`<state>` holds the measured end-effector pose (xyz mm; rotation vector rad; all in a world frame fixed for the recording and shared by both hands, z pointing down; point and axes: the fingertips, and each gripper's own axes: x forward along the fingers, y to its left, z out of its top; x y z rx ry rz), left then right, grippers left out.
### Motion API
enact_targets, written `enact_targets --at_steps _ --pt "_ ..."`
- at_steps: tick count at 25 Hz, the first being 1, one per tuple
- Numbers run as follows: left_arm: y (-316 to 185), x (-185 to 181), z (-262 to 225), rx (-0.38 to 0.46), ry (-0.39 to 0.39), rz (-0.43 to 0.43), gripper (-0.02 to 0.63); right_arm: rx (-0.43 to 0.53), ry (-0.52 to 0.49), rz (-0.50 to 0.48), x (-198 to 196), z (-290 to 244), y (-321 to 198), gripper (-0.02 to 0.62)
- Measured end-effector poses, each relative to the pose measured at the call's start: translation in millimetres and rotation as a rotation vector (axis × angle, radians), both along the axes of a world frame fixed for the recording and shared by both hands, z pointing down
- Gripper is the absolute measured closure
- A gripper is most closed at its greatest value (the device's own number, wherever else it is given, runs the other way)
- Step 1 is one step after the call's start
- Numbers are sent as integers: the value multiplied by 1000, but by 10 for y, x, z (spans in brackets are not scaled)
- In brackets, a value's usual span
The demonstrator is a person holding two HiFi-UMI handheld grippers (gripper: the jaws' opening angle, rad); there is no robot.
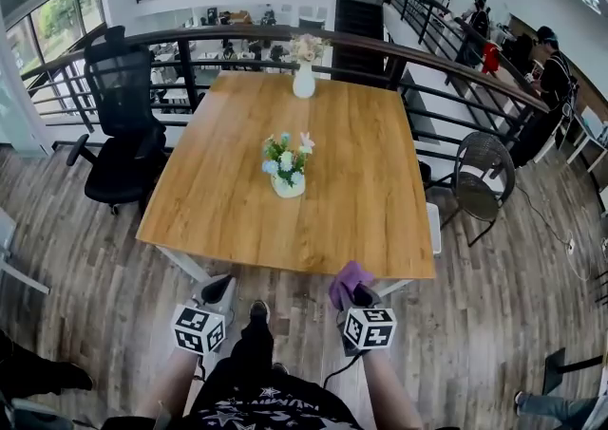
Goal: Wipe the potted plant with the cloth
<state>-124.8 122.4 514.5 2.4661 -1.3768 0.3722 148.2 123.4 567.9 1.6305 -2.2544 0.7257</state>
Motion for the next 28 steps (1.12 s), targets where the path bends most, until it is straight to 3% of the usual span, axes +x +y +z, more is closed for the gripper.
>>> enact_targets --at_steps 17,28 --pt "-1855 78 132 -10 33 123 604 -8 35 119 135 -58 -1618 509" --pt "-2647 101 368 -71 60 237 604 -35 83 181 104 -98 -2273 509"
